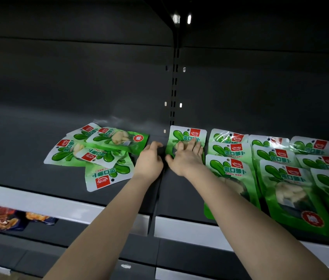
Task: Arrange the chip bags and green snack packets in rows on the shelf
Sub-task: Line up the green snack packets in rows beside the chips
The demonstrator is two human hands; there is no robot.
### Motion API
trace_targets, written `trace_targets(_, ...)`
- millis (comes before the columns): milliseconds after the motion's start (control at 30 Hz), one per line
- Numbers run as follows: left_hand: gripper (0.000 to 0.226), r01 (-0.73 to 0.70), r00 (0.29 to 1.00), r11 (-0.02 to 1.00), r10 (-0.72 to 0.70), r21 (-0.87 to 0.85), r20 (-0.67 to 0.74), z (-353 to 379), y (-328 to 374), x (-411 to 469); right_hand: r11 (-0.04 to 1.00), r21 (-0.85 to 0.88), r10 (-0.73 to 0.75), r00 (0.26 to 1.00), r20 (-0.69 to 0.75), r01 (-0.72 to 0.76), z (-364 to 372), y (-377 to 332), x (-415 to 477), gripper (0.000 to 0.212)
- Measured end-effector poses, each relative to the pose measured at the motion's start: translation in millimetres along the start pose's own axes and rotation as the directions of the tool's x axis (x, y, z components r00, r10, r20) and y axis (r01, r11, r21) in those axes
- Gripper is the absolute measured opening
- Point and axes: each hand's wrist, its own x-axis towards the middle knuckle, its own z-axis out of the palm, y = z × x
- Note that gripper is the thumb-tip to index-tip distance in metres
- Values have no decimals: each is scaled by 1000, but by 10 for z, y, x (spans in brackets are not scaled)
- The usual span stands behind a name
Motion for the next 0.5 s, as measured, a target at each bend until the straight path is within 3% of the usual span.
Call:
trace_targets(233, 40, -5, 1000, 1000, 5, 11, 0, 10, 0, 1, 1000, 21, 11, 1000, 19, -12, -48, 53, 94, 60)
trace_targets(500, 41, -57, 998, 998, 57, 1, 30, -38, 50, -36, 997, -3, 76, 997, -23, -76, -26, 13, 104, 66)
